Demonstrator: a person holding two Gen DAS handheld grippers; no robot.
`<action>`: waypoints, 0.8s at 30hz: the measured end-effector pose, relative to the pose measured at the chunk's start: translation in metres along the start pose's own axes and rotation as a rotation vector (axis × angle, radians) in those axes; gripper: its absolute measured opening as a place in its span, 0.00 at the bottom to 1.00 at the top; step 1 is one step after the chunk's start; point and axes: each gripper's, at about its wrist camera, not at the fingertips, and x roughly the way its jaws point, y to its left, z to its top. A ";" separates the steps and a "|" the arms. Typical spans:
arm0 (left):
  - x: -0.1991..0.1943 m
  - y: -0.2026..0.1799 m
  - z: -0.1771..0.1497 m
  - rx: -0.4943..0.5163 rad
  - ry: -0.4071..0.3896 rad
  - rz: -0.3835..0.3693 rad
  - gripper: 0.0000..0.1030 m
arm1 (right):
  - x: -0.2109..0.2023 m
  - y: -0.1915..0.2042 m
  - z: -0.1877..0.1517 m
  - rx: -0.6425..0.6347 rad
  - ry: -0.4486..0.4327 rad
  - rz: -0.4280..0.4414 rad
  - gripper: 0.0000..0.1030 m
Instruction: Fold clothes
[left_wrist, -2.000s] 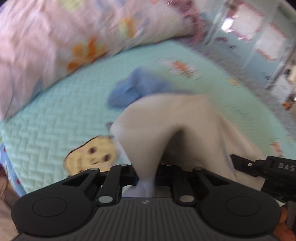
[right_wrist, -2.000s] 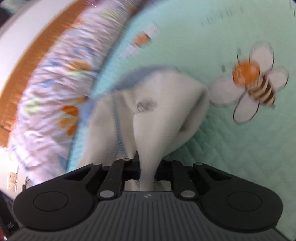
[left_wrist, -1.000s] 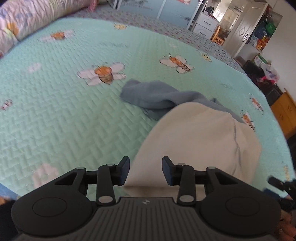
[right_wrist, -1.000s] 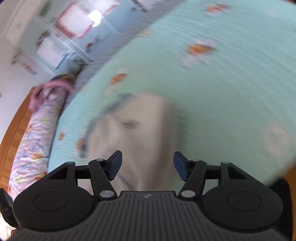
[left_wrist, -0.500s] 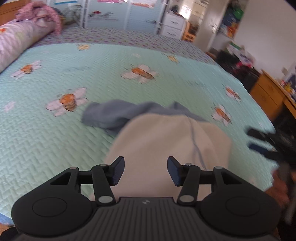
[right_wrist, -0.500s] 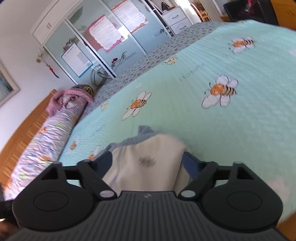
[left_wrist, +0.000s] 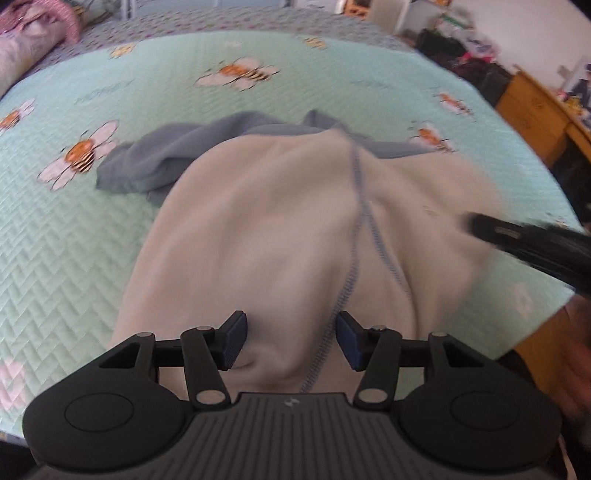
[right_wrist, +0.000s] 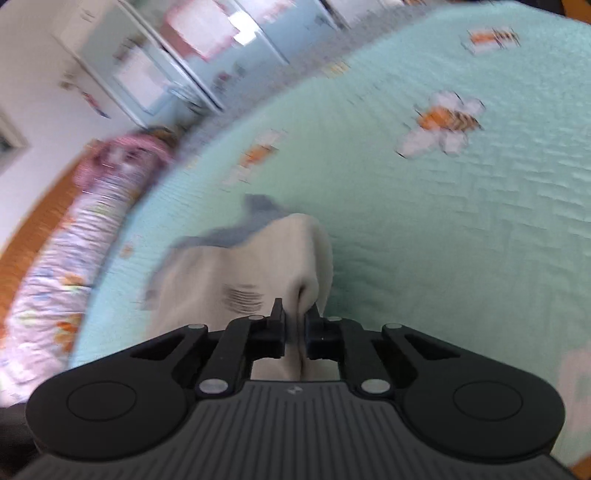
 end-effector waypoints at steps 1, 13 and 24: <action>-0.002 0.002 0.001 -0.013 -0.004 -0.007 0.54 | -0.014 0.009 -0.007 -0.029 -0.012 0.023 0.09; -0.021 0.007 0.016 -0.125 -0.033 -0.175 0.54 | -0.055 0.068 -0.089 -0.383 0.187 0.054 0.16; -0.023 0.004 0.005 -0.099 -0.020 -0.169 0.54 | -0.069 0.023 0.005 -0.252 -0.154 -0.069 0.83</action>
